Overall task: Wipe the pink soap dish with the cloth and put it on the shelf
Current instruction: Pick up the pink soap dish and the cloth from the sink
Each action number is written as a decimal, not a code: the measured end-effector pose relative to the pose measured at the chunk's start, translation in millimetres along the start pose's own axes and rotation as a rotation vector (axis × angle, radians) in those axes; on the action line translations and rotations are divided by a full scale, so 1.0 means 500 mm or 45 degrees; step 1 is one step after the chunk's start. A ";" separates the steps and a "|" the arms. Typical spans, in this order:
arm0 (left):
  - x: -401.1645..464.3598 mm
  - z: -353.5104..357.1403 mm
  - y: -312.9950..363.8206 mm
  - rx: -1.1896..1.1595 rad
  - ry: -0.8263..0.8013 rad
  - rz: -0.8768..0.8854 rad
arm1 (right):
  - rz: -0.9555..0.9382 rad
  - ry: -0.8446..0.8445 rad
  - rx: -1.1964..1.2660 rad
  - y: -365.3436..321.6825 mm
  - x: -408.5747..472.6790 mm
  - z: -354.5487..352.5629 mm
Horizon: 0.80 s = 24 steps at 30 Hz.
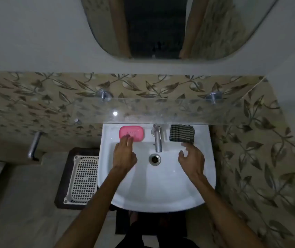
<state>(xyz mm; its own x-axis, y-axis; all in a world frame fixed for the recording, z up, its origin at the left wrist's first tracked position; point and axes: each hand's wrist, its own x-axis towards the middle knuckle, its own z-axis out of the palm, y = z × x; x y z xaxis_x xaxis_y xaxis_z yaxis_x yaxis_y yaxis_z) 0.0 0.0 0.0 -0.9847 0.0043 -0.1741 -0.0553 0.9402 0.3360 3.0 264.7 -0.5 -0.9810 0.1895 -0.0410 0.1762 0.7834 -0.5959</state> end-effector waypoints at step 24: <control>0.197 0.016 -0.050 0.187 -0.129 0.147 | 0.817 0.034 0.198 0.044 0.213 0.073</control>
<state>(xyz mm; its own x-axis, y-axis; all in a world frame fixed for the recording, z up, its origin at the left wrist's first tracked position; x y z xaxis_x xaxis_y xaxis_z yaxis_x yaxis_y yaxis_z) -94.1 -20.3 -32.7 -0.9612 0.1421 -0.2366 0.0889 0.9710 0.2220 -100.6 280.5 -47.5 -0.6824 0.6066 -0.4079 0.7096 0.4157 -0.5689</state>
